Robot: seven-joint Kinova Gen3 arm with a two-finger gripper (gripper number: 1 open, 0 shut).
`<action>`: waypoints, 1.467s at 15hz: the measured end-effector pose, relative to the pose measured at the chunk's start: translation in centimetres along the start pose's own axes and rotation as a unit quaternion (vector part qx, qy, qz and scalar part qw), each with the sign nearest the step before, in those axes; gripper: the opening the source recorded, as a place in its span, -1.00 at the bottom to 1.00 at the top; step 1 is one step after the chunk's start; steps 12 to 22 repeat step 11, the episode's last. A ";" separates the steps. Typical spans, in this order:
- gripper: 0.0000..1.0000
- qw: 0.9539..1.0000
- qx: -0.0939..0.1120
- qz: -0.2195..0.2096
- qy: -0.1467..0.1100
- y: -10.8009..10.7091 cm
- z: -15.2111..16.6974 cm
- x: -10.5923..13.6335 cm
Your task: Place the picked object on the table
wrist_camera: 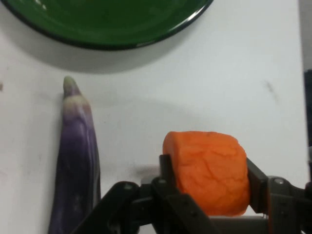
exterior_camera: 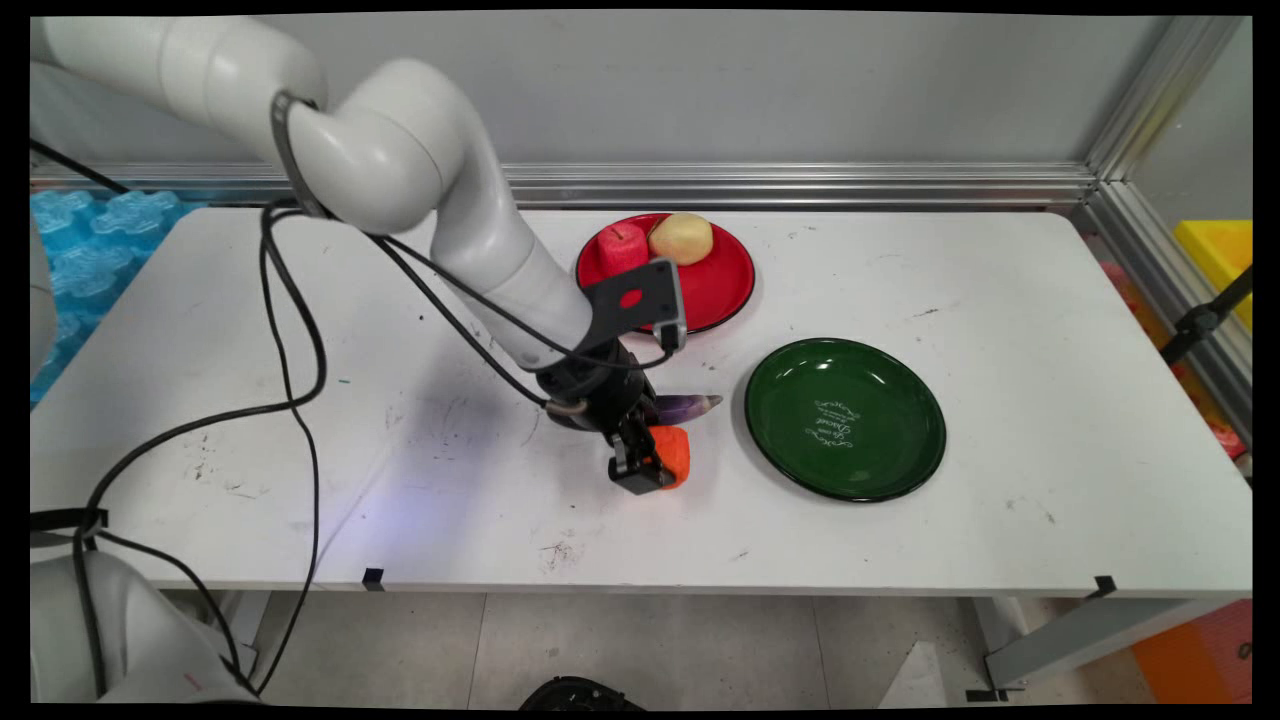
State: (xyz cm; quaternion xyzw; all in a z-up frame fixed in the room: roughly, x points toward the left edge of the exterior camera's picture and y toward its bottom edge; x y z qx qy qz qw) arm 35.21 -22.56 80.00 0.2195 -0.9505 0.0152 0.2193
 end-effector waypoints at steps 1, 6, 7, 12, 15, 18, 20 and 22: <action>-1.00 1.000 0.001 -0.001 -0.001 -0.1 0.4 -0.2; -1.00 1.000 0.002 -0.004 0.000 -0.7 2.7 -1.1; -1.00 1.000 0.002 -0.004 0.001 -0.7 2.9 -1.1; 1.00 1.000 -0.002 0.004 0.014 -0.8 2.9 -1.4; 1.00 1.000 -0.002 0.004 0.014 -0.8 2.9 -1.4; 1.00 1.000 -0.002 0.004 0.014 -0.8 2.9 -1.4; 1.00 1.000 -0.002 0.004 0.014 -0.8 2.9 -1.4; 1.00 1.000 -0.002 0.004 0.014 -0.8 2.9 -1.4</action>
